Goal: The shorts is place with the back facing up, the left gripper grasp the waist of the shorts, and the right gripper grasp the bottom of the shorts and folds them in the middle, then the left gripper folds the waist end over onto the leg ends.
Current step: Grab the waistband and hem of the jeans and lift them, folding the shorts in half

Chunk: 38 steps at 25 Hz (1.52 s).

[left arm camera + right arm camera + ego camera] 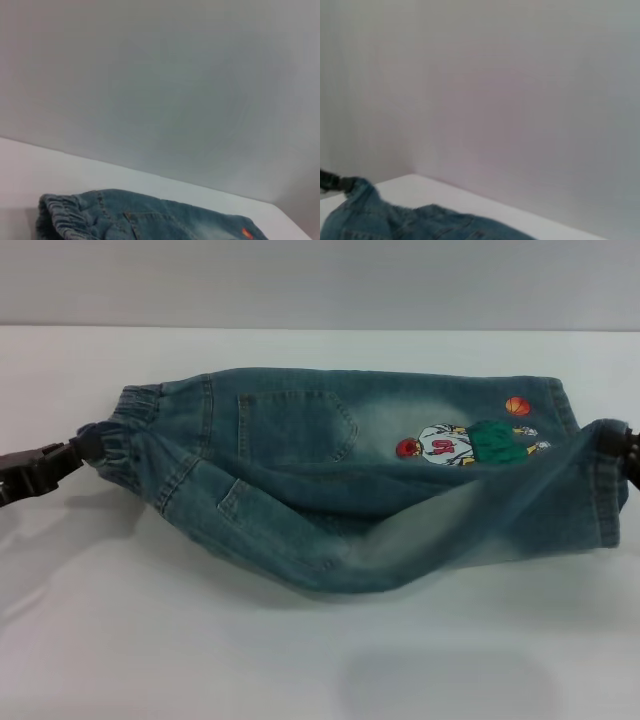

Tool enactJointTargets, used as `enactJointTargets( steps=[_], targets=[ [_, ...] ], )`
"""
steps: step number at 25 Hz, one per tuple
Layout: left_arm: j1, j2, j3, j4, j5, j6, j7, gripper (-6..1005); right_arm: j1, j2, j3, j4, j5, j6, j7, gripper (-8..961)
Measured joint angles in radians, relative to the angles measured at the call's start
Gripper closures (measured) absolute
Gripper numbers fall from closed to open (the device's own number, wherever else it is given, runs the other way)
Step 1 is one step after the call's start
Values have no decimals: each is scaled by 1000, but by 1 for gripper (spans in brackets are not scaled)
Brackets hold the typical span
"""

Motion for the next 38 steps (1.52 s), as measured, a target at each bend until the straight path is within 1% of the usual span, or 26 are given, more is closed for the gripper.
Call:
enactJointTargets(
  steps=[1, 9, 10, 11, 12, 15, 18, 32, 38],
  targets=[
    [5, -1, -3, -21, -18, -8, 29, 987, 0, 0, 0, 0, 0, 0, 0, 954],
    [45, -1, -6, -117, -208, -31, 201, 988, -27, 0, 6, 106, 165, 42, -189, 954],
    [45, -1, -6, -117, -208, -31, 201, 988, -29, 0, 13, 127, 202, 51, -226, 954],
    [45, -1, -6, -117, -208, -31, 201, 989, -29, 0, 13, 127, 202, 51, -226, 954],
    [47, 0, -9, -141, -234, -35, 242, 989, -29, 0, 18, 141, 223, 55, -247, 954],
    [47, -1, -15, -160, -245, -45, 273, 989, -28, 0, 30, 176, 266, 61, -300, 954],
    [42, 0, -16, -188, -253, -53, 292, 989, -26, 0, 33, 189, 272, 64, -335, 954],
    [57, -2, -16, -201, -263, -55, 339, 991, -27, 3, 60, 247, 294, 98, -422, 955],
    [74, -2, -15, -203, -272, -47, 369, 991, -30, 3, 106, 301, 301, 97, -505, 955]
  ],
)
